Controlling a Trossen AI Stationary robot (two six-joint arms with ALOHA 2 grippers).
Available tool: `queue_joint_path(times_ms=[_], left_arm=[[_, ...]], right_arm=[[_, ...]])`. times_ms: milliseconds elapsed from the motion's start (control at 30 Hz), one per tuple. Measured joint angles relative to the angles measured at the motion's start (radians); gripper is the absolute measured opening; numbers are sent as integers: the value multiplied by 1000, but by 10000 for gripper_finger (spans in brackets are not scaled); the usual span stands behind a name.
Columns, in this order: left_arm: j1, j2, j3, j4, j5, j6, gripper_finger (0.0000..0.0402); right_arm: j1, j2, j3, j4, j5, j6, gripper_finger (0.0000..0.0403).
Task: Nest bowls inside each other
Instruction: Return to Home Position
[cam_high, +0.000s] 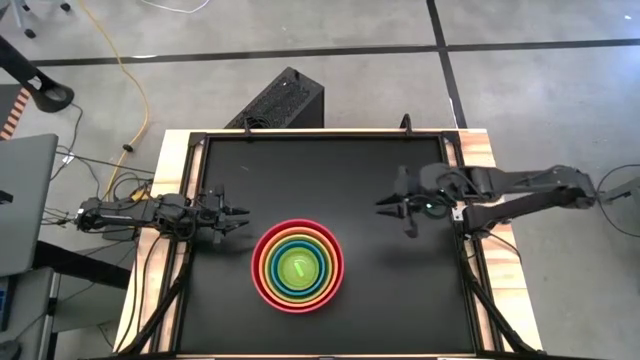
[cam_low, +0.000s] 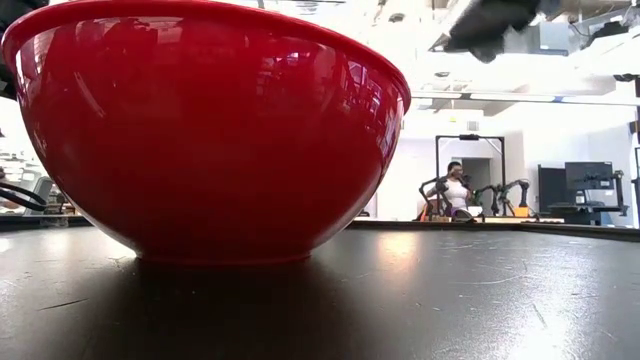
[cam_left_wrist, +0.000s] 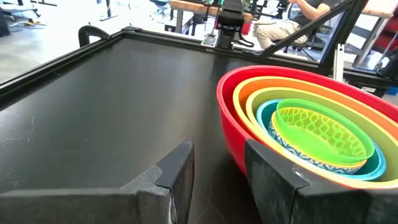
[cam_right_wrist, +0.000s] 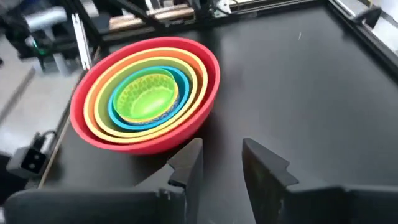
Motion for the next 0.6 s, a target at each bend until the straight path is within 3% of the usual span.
queue_joint_path(times_ms=[300, 600], left_arm=[[0, 0, 0, 0, 0, 0, 128], [0, 0, 0, 0, 0, 0, 128]], right_arm=[[53, -284, -444, 286, 53, 177, 94], [80, -428, -722, 576, 73, 131, 35]])
